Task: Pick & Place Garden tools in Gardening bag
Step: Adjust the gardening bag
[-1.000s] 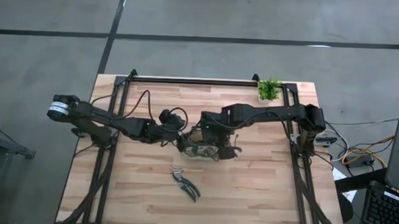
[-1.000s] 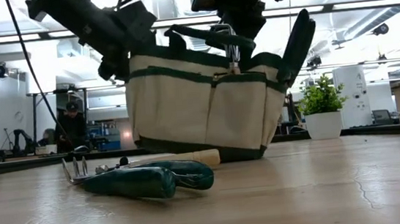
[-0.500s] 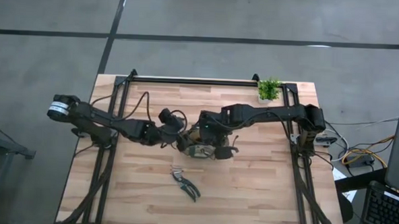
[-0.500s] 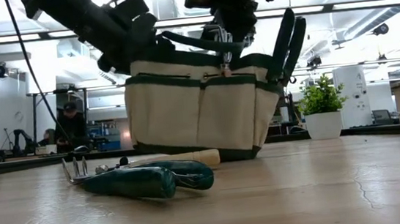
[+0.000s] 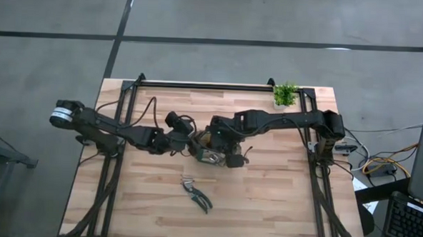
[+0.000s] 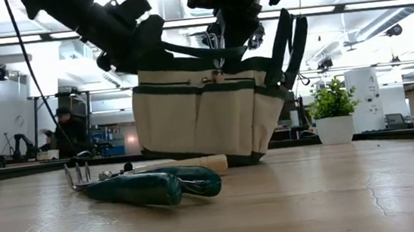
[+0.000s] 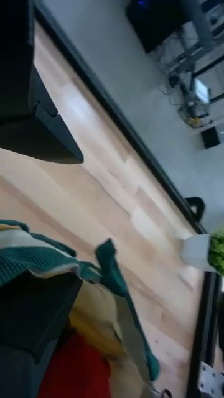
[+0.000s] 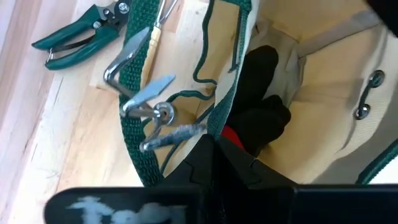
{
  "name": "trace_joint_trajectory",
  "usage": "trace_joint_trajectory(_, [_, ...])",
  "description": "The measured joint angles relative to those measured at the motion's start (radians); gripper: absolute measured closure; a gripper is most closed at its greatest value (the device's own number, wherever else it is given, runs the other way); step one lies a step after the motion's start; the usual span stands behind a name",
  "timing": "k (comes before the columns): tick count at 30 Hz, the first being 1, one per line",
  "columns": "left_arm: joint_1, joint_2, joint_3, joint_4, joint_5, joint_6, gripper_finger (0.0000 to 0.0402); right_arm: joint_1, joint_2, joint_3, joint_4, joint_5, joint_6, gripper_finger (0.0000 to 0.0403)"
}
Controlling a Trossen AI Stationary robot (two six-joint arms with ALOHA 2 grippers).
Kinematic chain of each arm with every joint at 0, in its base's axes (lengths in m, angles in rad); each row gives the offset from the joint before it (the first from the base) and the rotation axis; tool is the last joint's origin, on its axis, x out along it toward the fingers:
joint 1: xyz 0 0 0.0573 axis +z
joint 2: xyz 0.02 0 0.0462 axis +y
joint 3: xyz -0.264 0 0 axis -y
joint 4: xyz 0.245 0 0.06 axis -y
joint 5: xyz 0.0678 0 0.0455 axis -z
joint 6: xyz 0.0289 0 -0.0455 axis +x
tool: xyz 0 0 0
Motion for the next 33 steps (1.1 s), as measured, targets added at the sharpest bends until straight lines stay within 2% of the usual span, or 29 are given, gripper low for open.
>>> trace_joint_trajectory(4, [-0.022, 0.0, -0.011, -0.013, -0.009, -0.079, 0.0099, -0.002, 0.0, -0.001, 0.016, 0.0, 0.007, 0.0394])
trace_joint_trajectory(9, [-0.041, 0.001, -0.032, -0.011, -0.113, -0.104, 0.0099, -0.006, 0.0, -0.001, 0.045, 0.002, 0.022, 0.0384])
trace_joint_trajectory(17, [-0.042, -0.013, -0.032, 0.014, -0.129, -0.103, 0.0099, -0.016, 0.0, -0.001, 0.052, 0.03, 0.075, 0.0306])
trace_joint_trajectory(23, [-0.074, -0.015, -0.032, 0.078, -0.27, 0.02, 0.0099, -0.016, 0.0, 0.003, 0.081, 0.03, 0.082, 0.0256])
trace_joint_trajectory(27, [-0.088, -0.026, -0.032, 0.098, -0.277, 0.062, 0.0099, -0.016, 0.0, 0.028, 0.072, 0.032, 0.079, 0.0239])
trace_joint_trajectory(33, [-0.115, -0.027, -0.032, 0.123, -0.277, 0.122, 0.0099, -0.016, -0.003, 0.092, 0.043, 0.101, 0.074, 0.0229])
